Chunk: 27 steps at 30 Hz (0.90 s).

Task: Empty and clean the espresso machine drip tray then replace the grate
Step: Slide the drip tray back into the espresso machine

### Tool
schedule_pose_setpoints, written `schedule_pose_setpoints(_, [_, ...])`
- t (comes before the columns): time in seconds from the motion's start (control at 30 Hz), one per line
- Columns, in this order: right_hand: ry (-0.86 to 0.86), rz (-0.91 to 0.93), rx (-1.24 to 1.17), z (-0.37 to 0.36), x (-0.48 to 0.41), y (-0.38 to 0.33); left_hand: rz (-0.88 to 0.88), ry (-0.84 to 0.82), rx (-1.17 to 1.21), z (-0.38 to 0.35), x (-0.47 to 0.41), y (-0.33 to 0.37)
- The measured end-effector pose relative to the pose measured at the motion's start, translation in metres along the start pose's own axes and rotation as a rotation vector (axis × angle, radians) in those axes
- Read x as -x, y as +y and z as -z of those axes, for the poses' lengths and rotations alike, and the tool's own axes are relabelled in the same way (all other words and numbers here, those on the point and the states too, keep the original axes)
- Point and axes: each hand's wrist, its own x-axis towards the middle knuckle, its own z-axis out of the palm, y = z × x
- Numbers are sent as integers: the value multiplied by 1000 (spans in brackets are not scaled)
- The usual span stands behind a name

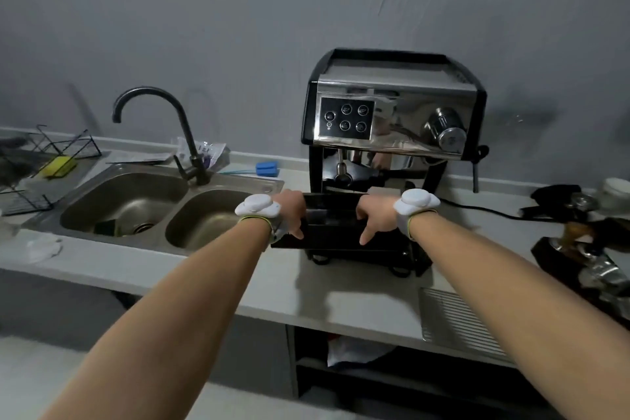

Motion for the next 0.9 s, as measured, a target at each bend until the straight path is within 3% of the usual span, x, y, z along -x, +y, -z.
schedule_pose_setpoints(0.33, [-29,-155,-102,-37,22,76,-129,-44,32,-26,-47,73])
schedule_pose_setpoints(0.63, [-87,-146,-104,-95,0,67,-93,-11,30,-106,-68,53])
schedule_pose_setpoints(0.9, [-8,-92,-80,-125,-10,71,-185,43,23,-126,-76,44])
